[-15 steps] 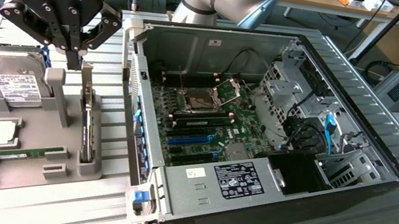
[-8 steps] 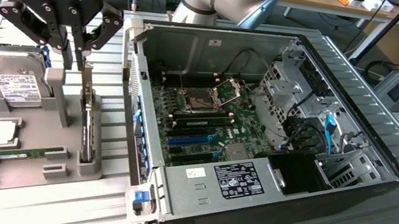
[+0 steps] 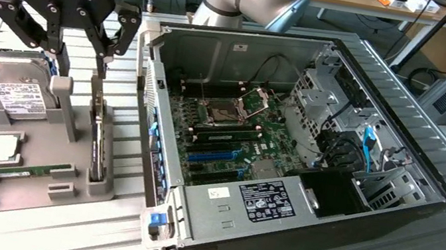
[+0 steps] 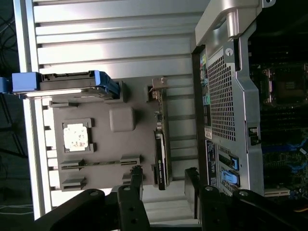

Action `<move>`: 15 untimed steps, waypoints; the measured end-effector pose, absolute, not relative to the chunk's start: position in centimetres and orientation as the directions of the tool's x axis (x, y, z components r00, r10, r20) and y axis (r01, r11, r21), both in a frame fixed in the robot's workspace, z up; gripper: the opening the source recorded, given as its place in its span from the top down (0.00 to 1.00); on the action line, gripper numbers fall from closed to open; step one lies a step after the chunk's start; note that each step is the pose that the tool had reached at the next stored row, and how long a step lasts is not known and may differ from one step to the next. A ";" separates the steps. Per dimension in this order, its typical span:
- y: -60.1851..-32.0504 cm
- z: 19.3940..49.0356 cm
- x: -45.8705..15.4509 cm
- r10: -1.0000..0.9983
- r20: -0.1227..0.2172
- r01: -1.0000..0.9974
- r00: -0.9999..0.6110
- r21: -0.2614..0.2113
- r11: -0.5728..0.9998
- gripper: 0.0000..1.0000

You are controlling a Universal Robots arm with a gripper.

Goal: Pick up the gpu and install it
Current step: 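Pick up the gpu and move the gpu toward the slot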

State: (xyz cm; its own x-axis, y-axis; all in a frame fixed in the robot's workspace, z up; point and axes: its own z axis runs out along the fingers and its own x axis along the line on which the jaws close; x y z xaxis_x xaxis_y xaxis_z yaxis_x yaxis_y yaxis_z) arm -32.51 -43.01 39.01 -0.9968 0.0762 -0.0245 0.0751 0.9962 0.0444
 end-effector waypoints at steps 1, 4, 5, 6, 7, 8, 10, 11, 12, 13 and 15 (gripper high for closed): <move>-43.0 38.9 -32.5 0.076 -0.025 0.075 -0.997 0.045 0.996 0.52; -43.0 38.2 -32.5 0.076 -0.024 0.075 -0.997 0.044 0.996 0.52; -43.0 38.0 -32.5 0.076 -0.024 0.075 -0.997 0.044 0.996 0.52; -43.0 37.7 -32.5 0.076 -0.024 0.075 -0.997 0.044 0.996 0.52; -43.0 37.4 -32.5 0.076 -0.025 0.075 -0.997 0.044 0.996 0.52; -43.0 37.0 -32.5 0.076 -0.024 0.075 -0.997 0.044 0.996 0.52; -43.0 36.5 -32.5 0.076 -0.024 0.075 -0.997 0.044 0.996 0.52; -43.0 36.3 -32.5 0.076 -0.024 0.075 -0.997 0.044 0.996 0.52; -43.0 36.1 -32.5 0.076 -0.024 0.075 -0.997 0.044 0.996 0.52; -43.0 35.9 -32.5 0.076 -0.025 0.075 -0.997 0.044 0.996 0.52; -43.0 35.6 -32.5 0.076 -0.025 0.075 -0.997 0.044 0.996 0.52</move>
